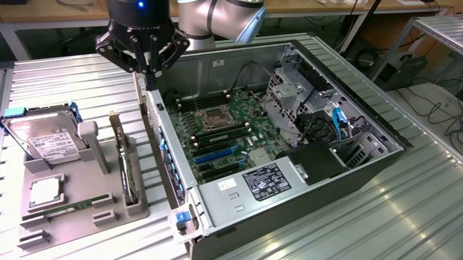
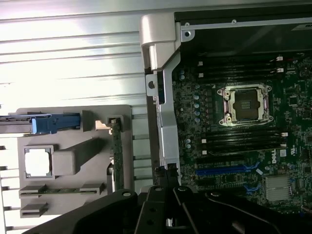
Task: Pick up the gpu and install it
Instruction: 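Reach for the gpu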
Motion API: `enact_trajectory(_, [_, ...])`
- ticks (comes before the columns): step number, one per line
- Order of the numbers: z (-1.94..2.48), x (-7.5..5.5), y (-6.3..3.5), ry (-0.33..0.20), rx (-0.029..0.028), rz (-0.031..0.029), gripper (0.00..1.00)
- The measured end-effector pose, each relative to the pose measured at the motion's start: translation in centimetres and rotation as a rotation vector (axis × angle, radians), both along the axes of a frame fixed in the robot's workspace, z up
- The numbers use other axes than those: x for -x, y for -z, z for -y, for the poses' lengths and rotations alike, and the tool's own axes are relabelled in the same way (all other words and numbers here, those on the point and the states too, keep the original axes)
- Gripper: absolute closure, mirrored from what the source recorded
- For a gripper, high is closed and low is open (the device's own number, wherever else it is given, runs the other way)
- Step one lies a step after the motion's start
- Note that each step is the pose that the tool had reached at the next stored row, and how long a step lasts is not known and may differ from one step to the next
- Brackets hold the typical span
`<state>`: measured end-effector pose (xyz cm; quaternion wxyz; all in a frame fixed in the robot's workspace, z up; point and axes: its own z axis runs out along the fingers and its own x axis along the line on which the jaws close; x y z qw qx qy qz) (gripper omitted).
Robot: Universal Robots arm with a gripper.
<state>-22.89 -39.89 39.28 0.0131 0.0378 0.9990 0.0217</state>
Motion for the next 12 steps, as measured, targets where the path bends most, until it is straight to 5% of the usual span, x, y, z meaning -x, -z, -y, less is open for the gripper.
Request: enact_trajectory(12, [0.0, 0.47, 0.01, 0.0, 0.0, 0.0, 0.89])
